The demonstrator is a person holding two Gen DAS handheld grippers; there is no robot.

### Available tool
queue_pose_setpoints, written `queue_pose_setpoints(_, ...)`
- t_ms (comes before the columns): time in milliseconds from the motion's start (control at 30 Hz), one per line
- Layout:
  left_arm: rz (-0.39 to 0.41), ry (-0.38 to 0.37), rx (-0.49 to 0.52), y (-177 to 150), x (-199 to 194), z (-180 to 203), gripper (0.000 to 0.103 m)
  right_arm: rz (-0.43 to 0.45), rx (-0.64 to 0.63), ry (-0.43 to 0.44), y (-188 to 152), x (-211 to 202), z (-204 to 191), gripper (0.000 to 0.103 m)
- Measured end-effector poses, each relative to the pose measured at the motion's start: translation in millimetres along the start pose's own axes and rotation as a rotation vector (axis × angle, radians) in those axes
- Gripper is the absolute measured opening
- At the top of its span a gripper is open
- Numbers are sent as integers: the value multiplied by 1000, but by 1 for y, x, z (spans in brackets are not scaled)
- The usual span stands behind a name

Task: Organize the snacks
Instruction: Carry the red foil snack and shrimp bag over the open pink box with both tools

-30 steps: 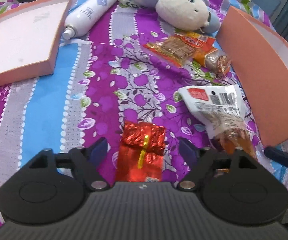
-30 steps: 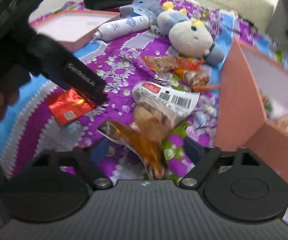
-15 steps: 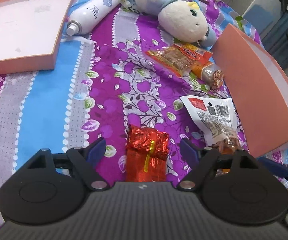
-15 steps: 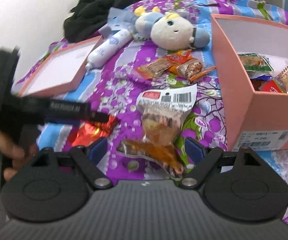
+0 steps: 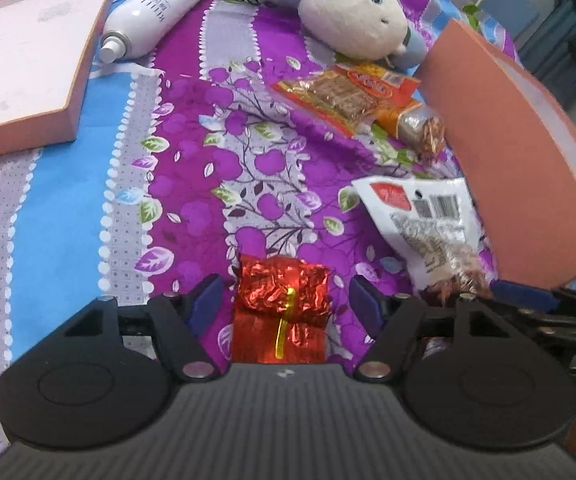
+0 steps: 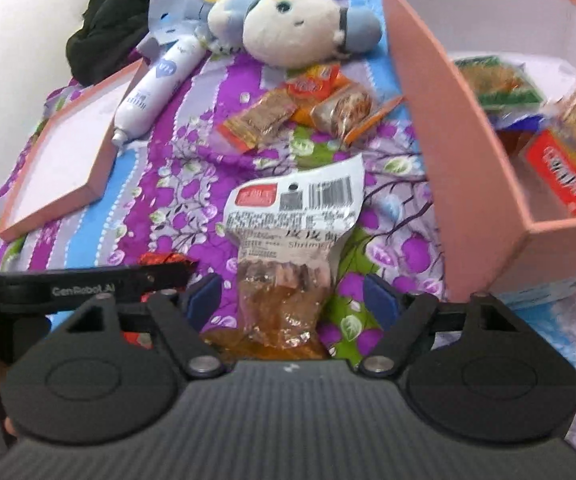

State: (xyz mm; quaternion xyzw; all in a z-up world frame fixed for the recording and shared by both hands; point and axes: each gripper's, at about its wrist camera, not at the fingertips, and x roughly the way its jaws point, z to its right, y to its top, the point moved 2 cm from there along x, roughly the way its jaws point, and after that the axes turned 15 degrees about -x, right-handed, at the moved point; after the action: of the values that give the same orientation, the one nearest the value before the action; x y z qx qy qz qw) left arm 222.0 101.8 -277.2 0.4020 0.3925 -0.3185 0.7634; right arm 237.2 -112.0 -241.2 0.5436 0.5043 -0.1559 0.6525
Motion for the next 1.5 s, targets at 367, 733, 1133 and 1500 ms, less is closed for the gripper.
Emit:
queue_pose_setpoints(367, 76, 12, 38, -17, -19, 8, 58, 82, -1, 5, -10, 2, -4, 41)
queue_pose_setpoints(733, 201, -18, 45, -31, -99, 45, 58, 215, -45, -76, -16, -72, -8, 39)
queue_pose_setpoints(1133, 231, -97, 55, -73, -172, 83, 58, 303, 12, -125, -50, -171, -7, 39)
queue_pose_setpoints(1500, 182, -200, 72, -106, -183, 123, 58, 309, 34, -194, -79, -216, 14, 39)
